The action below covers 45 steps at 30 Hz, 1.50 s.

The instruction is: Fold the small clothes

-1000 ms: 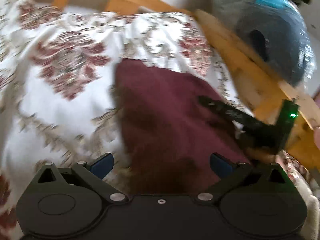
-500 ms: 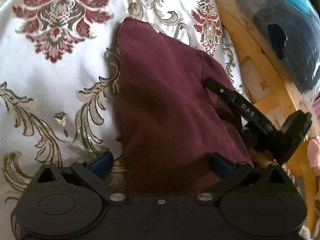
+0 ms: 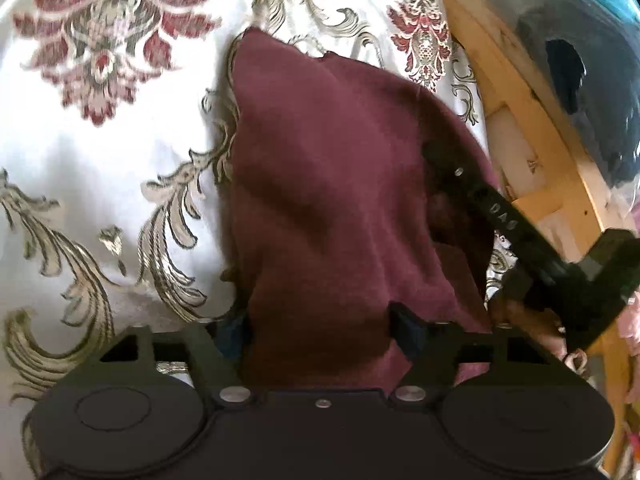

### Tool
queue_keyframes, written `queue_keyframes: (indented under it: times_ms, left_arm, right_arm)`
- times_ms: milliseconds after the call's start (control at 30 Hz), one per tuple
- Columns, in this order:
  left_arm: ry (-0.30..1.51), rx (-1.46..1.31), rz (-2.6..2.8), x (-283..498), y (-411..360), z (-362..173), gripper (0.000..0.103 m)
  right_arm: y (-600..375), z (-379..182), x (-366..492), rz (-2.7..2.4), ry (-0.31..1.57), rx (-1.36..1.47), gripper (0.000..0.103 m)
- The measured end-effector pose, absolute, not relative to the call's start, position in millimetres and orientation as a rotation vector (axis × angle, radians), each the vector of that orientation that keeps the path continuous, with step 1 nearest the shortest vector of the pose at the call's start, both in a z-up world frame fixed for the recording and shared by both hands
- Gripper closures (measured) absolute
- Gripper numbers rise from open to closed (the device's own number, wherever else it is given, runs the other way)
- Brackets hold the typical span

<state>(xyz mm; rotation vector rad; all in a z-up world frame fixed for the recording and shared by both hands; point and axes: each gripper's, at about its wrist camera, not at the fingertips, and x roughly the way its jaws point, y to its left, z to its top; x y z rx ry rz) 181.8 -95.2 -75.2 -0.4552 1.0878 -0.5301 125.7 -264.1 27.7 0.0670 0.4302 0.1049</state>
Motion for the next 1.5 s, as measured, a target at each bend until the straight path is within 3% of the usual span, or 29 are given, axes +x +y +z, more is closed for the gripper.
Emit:
queue_keyframes:
  times_ms: [100,400,633,833,933,1000,1067,1233,1500]
  left_arm:
    - [1.043,-0.45,-0.525,175.4,-92.2,-64.3,0.044]
    - [0.822,-0.295,-0.434,182.6,-57.0,-18.0,0.045]
    - [0.899,-0.261,-0.329,244.9,-29.5,-35.9,0.043]
    - [0.894,-0.309,-0.328,250.4,-23.8,-52.0,0.033]
    - [0.885,-0.297,-0.333,247.7,-23.9,-54.7,0.029]
    - [0.895,-0.32,-0.32,250.3,-21.3,-55.2,0.023]
    - [0.902,-0.338,-0.301,249.3,-19.7,-54.8,0.02]
    - [0.876,-0.3,-0.22,237.4,-23.1,-42.2,0.007]
    - [0.741,-0.177,-0.175,190.7,-43.8,-3.8,0.001]
  right_arm:
    - [-245.5,49.6,114.3,0.127,0.367,0.005,0.081]
    - [-189.8,102.9,145.3,0.197,0.233,-0.115,0.081]
    - [-158.7,73.7,228.1,0.198,0.386,-0.028,0.081]
    - [-173.6,50.7,250.6,0.124,0.481,0.041,0.078]
    - [-177.7,45.4,249.7,0.11,0.49,0.024,0.071]
    - [-181.0,43.4,248.0,0.091,0.497,0.028,0.058]
    - [-185.9,43.8,241.1,0.082,0.498,0.055,0.055]
    - [-198.9,49.7,202.8,0.066,0.477,0.114,0.024]
    - [-212.7,78.5,117.0,0.05,0.391,0.123,0.003]
